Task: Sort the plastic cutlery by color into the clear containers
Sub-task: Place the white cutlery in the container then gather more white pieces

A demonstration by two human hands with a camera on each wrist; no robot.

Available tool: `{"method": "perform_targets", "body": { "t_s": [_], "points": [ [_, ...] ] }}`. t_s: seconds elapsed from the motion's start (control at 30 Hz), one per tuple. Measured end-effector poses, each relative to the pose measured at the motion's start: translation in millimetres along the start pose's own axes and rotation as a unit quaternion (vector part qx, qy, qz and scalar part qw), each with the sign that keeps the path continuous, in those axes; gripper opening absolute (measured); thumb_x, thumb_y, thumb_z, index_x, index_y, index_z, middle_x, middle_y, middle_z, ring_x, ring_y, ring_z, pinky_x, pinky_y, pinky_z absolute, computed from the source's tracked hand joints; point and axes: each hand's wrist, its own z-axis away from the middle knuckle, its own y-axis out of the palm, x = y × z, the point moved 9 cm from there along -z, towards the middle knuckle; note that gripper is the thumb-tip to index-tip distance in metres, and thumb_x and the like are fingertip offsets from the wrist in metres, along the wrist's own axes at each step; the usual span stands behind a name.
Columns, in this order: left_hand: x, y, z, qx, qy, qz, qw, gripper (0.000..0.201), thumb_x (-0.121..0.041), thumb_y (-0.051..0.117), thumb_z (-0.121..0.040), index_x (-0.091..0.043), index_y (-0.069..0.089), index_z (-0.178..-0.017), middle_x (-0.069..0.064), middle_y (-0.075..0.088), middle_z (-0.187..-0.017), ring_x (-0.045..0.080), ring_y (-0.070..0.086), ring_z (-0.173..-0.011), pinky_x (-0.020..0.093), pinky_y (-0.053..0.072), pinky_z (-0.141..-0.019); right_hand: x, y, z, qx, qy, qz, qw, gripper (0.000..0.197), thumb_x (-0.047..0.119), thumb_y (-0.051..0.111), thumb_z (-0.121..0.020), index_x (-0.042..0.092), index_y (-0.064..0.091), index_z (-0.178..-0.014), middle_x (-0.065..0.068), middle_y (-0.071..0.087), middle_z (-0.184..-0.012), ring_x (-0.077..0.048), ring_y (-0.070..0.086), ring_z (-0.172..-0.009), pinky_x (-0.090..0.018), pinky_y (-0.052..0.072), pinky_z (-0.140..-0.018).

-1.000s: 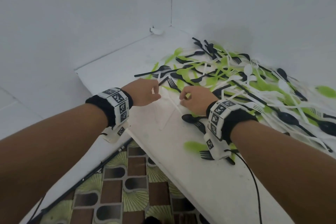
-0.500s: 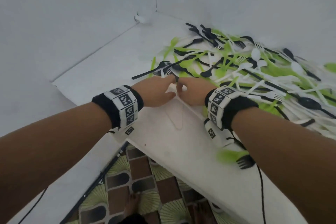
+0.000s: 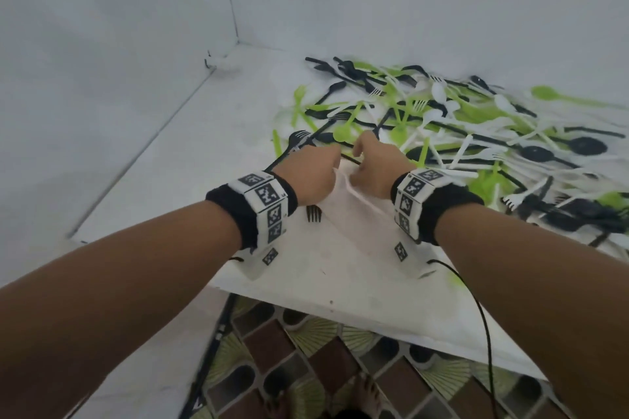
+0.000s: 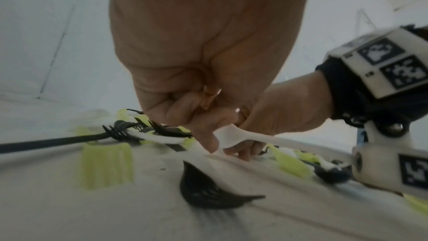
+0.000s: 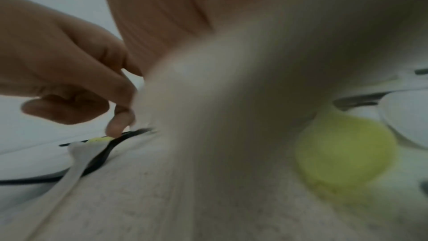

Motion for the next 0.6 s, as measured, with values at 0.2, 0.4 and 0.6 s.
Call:
{"method": "perform_targets", "body": {
  "t_s": [0.2, 0.4, 0.6],
  "points": [
    [16, -21, 5, -0.054, -0.070, 0.260, 0.962, 0.025, -0.035, 0.052, -0.096, -0.011, 0.057, -0.101, -0.001, 0.076, -0.087, 0.018, 0.072, -0.063, 0.032, 0.052, -0.066, -1, 2, -5, 0.034, 0.001, 0.047, 0.998, 0.047, 0.040, 0.073, -0.087, 0.016, 0.045, -0.117, -0.004, 0.059, -0.101, -0.026, 0.061, -0.090, -0.034, 0.047, -0.065],
    [32, -26, 20, -0.047, -0.072, 0.367, 0.926, 0.038, -0.020, 0.072, -0.095, -0.014, 0.047, -0.122, 0.005, 0.070, -0.085, 0.009, 0.067, -0.076, 0.031, 0.052, -0.076, -2, 11, -14, 0.059, -0.010, 0.072, 0.996, 0.048, 0.036, 0.077, -0.081, 0.020, 0.049, -0.117, -0.003, 0.060, -0.106, -0.024, 0.058, -0.090, -0.033, 0.046, -0.068],
    [66, -49, 31, -0.089, -0.127, 0.368, 0.917, 0.036, -0.024, 0.065, -0.100, -0.017, 0.051, -0.133, 0.008, 0.066, -0.115, 0.017, 0.063, -0.095, 0.039, 0.053, -0.090, 6, 3, -16, 0.024, -0.018, 0.031, 0.999, 0.044, 0.035, 0.064, -0.092, 0.010, 0.047, -0.125, -0.008, 0.060, -0.113, -0.028, 0.060, -0.097, -0.034, 0.046, -0.074]
  ]
}}
